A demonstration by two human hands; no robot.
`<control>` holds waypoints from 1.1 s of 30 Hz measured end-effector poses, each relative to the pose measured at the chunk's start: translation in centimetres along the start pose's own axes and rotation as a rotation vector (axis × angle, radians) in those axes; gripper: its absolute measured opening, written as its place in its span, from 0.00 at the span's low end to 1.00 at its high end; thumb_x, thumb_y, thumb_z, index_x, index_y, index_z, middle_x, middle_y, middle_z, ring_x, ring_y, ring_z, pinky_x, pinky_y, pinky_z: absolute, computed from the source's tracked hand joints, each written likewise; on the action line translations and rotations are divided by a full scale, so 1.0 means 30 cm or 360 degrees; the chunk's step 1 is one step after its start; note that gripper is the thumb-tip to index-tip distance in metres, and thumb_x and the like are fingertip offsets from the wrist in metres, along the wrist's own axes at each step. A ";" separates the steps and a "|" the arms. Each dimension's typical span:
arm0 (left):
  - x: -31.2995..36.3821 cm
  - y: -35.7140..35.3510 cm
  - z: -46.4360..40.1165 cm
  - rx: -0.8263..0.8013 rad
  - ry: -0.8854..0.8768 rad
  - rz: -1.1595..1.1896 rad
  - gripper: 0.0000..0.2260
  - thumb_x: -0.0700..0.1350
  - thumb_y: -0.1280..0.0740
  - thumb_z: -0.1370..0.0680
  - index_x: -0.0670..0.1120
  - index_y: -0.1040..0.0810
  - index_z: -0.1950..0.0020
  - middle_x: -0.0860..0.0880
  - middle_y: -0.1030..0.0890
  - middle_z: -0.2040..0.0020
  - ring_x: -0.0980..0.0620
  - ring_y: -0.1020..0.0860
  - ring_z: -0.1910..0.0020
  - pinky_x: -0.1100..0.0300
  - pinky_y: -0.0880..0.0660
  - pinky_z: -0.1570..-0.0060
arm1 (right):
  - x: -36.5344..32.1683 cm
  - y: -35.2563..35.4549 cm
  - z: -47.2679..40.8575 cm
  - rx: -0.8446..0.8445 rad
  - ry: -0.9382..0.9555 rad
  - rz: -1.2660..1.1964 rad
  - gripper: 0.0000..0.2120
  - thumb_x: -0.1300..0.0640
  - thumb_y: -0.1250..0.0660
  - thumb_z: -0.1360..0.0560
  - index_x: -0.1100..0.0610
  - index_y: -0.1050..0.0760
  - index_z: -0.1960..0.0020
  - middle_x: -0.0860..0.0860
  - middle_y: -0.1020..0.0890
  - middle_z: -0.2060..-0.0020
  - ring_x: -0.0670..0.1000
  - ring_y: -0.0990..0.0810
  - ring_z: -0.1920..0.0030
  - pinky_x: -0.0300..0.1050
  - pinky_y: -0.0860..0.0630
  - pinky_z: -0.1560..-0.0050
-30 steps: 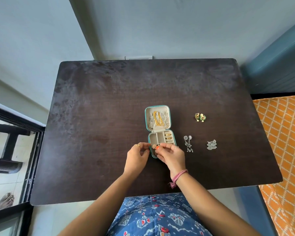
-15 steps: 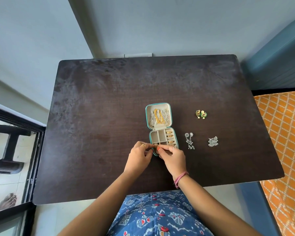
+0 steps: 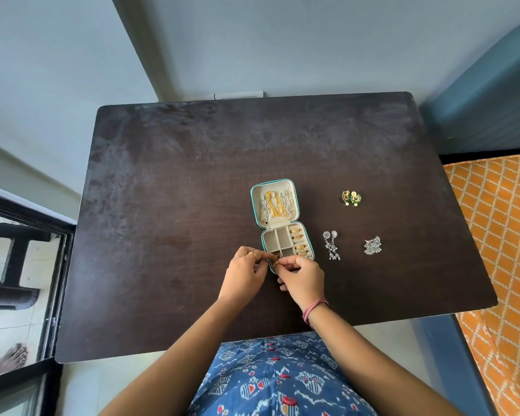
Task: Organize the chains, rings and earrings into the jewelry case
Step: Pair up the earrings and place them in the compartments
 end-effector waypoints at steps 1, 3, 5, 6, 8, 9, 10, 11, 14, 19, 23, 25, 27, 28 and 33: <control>0.001 0.000 -0.002 0.0007 0.0003 0.0004 0.10 0.42 0.36 0.21 0.51 0.18 0.44 0.56 0.27 0.48 0.59 0.24 0.56 0.67 0.26 0.49 | -0.001 0.001 -0.001 -0.0002 0.0001 0.0006 0.03 0.63 0.28 0.29 0.58 0.19 0.55 0.53 0.18 0.66 0.47 0.19 0.72 0.42 0.19 0.68; 0.003 0.002 -0.006 0.0023 0.0009 0.0008 0.10 0.42 0.36 0.21 0.50 0.18 0.45 0.55 0.27 0.48 0.59 0.24 0.56 0.69 0.27 0.50 | -0.001 0.004 -0.007 -0.0033 -0.0025 -0.0023 0.04 0.63 0.27 0.29 0.57 0.19 0.56 0.53 0.18 0.66 0.47 0.19 0.72 0.42 0.19 0.68; 0.003 0.005 -0.011 0.0039 0.0026 0.0017 0.10 0.42 0.36 0.21 0.49 0.18 0.44 0.54 0.26 0.47 0.59 0.23 0.56 0.69 0.27 0.50 | -0.003 0.013 -0.011 -0.0114 -0.0071 -0.0083 0.06 0.63 0.26 0.30 0.56 0.20 0.56 0.53 0.19 0.66 0.48 0.19 0.72 0.42 0.19 0.67; 0.005 0.007 -0.014 0.0048 0.0034 0.0017 0.10 0.42 0.36 0.21 0.48 0.18 0.44 0.54 0.26 0.47 0.59 0.23 0.56 0.68 0.26 0.49 | -0.005 0.020 -0.013 -0.0148 -0.0092 -0.0113 0.06 0.63 0.26 0.30 0.56 0.20 0.55 0.53 0.19 0.66 0.48 0.19 0.71 0.42 0.19 0.67; 0.011 0.012 -0.020 0.0076 0.0049 0.0016 0.09 0.42 0.36 0.21 0.48 0.18 0.44 0.53 0.26 0.47 0.58 0.23 0.56 0.65 0.25 0.48 | -0.009 0.046 -0.016 -0.0175 -0.0111 -0.0161 0.06 0.64 0.26 0.30 0.56 0.21 0.56 0.53 0.20 0.67 0.47 0.19 0.71 0.40 0.19 0.68; 0.015 0.013 -0.024 0.0094 0.0055 0.0019 0.09 0.42 0.36 0.21 0.48 0.18 0.44 0.52 0.26 0.47 0.58 0.23 0.56 0.65 0.25 0.48 | -0.011 0.063 -0.019 -0.0172 -0.0115 -0.0183 0.06 0.65 0.27 0.30 0.57 0.21 0.56 0.53 0.20 0.67 0.47 0.20 0.71 0.40 0.20 0.68; 0.019 0.015 -0.027 0.0112 0.0058 0.0019 0.09 0.42 0.35 0.21 0.48 0.18 0.45 0.52 0.26 0.47 0.58 0.23 0.56 0.65 0.25 0.48 | -0.011 0.080 -0.023 -0.0167 -0.0118 -0.0198 0.06 0.65 0.27 0.30 0.57 0.21 0.56 0.53 0.20 0.67 0.47 0.20 0.71 0.40 0.20 0.67; 0.027 0.016 -0.029 0.0133 0.0059 0.0014 0.09 0.42 0.35 0.21 0.47 0.18 0.45 0.52 0.27 0.48 0.58 0.23 0.56 0.65 0.25 0.49 | -0.010 0.098 -0.027 -0.0162 -0.0123 -0.0209 0.05 0.65 0.28 0.29 0.57 0.20 0.56 0.52 0.21 0.67 0.47 0.20 0.71 0.40 0.20 0.67; 0.054 0.021 -0.037 0.0233 0.0051 0.0003 0.08 0.42 0.35 0.22 0.47 0.18 0.46 0.53 0.28 0.52 0.58 0.24 0.58 0.61 0.25 0.50 | 0.001 0.144 -0.044 -0.0151 -0.0142 -0.0241 0.05 0.65 0.28 0.29 0.57 0.20 0.56 0.53 0.21 0.67 0.47 0.20 0.71 0.39 0.21 0.68; 0.142 0.016 -0.053 0.0387 0.0003 0.0005 0.06 0.42 0.35 0.21 0.45 0.21 0.46 0.55 0.31 0.56 0.60 0.27 0.64 0.67 0.29 0.58 | 0.010 0.221 -0.074 -0.0186 -0.0115 -0.0232 0.04 0.65 0.27 0.29 0.58 0.19 0.57 0.53 0.20 0.67 0.47 0.20 0.70 0.40 0.22 0.68; 0.244 -0.016 -0.082 0.0369 -0.0147 0.0010 0.04 0.40 0.34 0.22 0.44 0.22 0.48 0.56 0.30 0.57 0.59 0.28 0.66 0.71 0.32 0.60 | 0.001 0.310 -0.128 -0.0170 -0.0102 -0.0195 0.02 0.63 0.28 0.28 0.58 0.19 0.56 0.53 0.19 0.66 0.46 0.20 0.70 0.39 0.23 0.69; 0.300 -0.052 -0.109 0.0302 -0.0230 -0.0051 0.04 0.40 0.33 0.23 0.43 0.21 0.50 0.54 0.28 0.56 0.61 0.29 0.70 0.69 0.32 0.58 | -0.006 0.361 -0.171 -0.0157 -0.0096 -0.0147 0.02 0.62 0.30 0.27 0.60 0.19 0.55 0.54 0.18 0.66 0.46 0.20 0.70 0.38 0.22 0.69; 0.361 -0.098 -0.141 0.0217 -0.0298 -0.0132 0.05 0.39 0.33 0.23 0.42 0.20 0.49 0.51 0.24 0.54 0.60 0.27 0.69 0.70 0.33 0.56 | -0.010 0.408 -0.221 -0.0127 -0.0069 -0.0058 0.04 0.63 0.32 0.26 0.61 0.19 0.53 0.54 0.17 0.66 0.46 0.19 0.70 0.38 0.22 0.69; 0.387 -0.121 -0.159 0.0168 -0.0316 -0.0172 0.06 0.39 0.33 0.23 0.42 0.19 0.48 0.48 0.22 0.53 0.57 0.25 0.65 0.70 0.33 0.54 | -0.013 0.424 -0.245 -0.0107 -0.0046 0.0008 0.04 0.63 0.32 0.25 0.61 0.19 0.53 0.54 0.17 0.66 0.47 0.19 0.70 0.38 0.21 0.69; 0.456 -0.245 -0.255 -0.0081 -0.0151 -0.0398 0.10 0.39 0.36 0.23 0.41 0.18 0.46 0.42 0.16 0.49 0.44 0.19 0.49 0.57 0.27 0.46 | -0.028 0.453 -0.340 -0.0110 0.0088 0.0316 0.05 0.62 0.31 0.27 0.60 0.18 0.52 0.52 0.18 0.66 0.47 0.18 0.67 0.43 0.18 0.65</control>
Point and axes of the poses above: each hand's wrist, its own z-axis away from the middle knuckle, its own y-axis out of the back of the hand, x = y × z, the point moved 5 cm from there along -z, towards the middle knuckle
